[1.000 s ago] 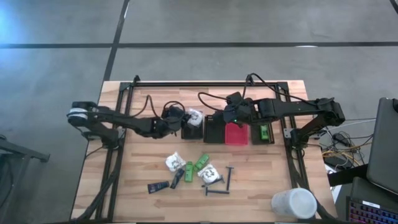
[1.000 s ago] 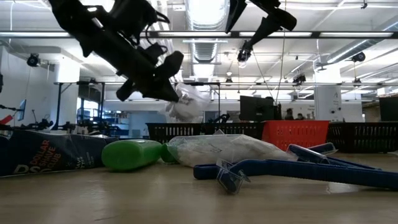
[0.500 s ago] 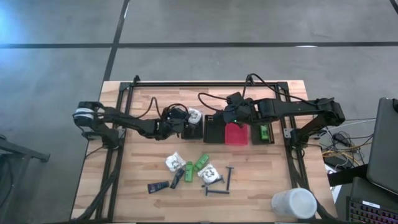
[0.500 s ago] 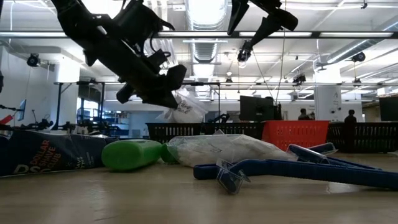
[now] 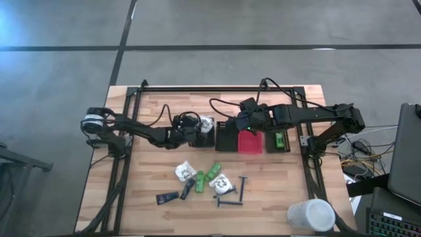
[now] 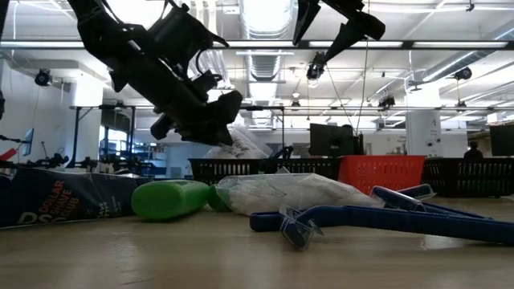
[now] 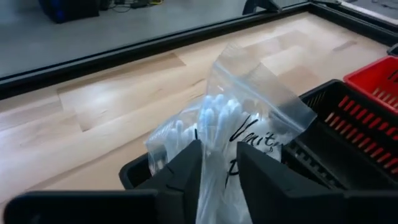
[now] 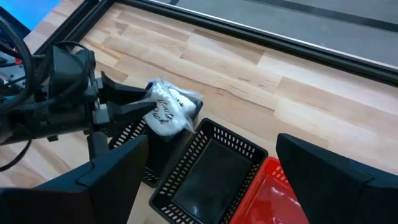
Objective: Pick & Place Travel size toiletries
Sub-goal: Put the white cotton pack into the left black bin
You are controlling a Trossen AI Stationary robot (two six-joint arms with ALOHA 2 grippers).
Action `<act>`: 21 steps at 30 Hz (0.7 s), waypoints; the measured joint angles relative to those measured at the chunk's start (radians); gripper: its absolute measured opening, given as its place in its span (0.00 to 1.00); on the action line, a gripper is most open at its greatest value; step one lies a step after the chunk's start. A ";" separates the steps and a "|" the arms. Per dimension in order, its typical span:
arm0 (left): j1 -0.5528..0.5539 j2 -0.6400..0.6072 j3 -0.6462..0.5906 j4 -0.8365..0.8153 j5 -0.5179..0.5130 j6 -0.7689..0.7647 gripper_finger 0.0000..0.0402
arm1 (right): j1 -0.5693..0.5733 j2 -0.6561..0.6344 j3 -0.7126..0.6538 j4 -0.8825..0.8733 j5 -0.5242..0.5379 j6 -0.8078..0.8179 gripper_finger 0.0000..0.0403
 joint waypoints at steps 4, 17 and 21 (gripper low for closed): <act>0.000 -0.028 0.000 -0.019 0.022 0.040 0.34 | 0.000 0.000 -0.002 -0.001 -0.001 0.000 0.87; 0.000 -0.084 -0.003 -0.160 0.150 0.072 0.42 | -0.005 0.062 -0.033 0.119 -0.294 -0.219 0.79; 0.002 -0.080 -0.008 -0.161 0.246 0.070 0.42 | -0.022 0.124 -0.033 0.161 -0.318 -0.302 0.76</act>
